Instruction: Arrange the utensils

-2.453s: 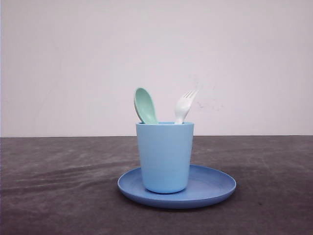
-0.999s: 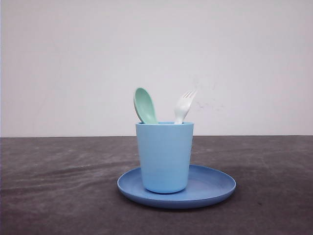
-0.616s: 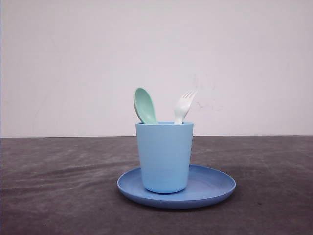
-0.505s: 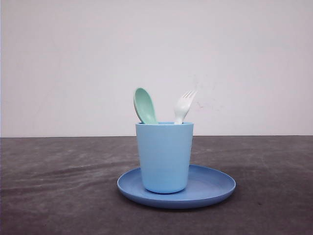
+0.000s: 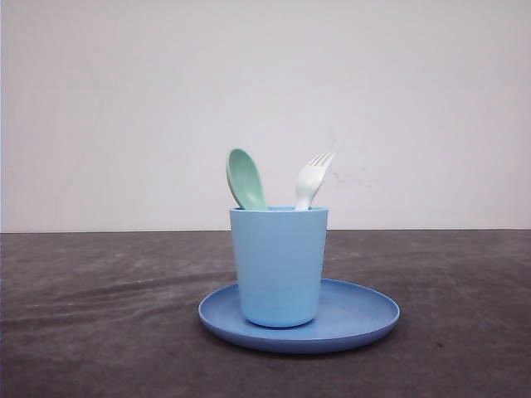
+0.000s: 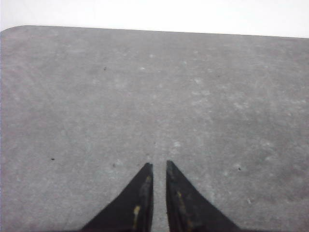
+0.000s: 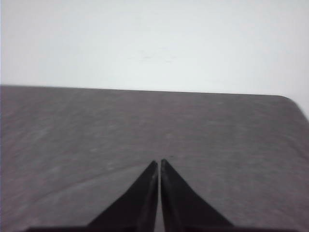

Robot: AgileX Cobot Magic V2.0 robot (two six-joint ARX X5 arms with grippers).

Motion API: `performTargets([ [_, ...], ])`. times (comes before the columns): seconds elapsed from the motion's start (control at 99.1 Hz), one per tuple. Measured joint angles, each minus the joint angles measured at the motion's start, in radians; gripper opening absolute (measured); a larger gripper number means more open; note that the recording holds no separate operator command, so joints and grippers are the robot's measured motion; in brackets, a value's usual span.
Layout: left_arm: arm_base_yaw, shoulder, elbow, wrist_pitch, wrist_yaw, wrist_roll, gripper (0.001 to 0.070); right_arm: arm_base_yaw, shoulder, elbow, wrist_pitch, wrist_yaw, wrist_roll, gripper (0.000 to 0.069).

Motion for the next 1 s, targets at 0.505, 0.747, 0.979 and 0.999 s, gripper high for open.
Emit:
performTargets([
  [0.505,0.0,0.0,0.0,0.0,0.0,0.0,0.0023,-0.208,-0.469,-0.632,0.194,-0.073,0.0,0.0009],
  [0.747,0.0,0.0,0.0,0.0,0.0,0.0,0.0023,-0.208,-0.597,-0.752,0.195,-0.08,-0.017,0.0009],
  [0.979,0.0,0.0,0.0,0.0,0.0,0.0,0.0023,-0.208,-0.659,-0.757,0.135,-0.081,-0.05,0.0009],
  [0.999,0.0,0.0,0.0,0.0,0.0,0.0,0.0023,-0.208,-0.659,-0.757,0.135,-0.081,-0.05,0.0009],
])
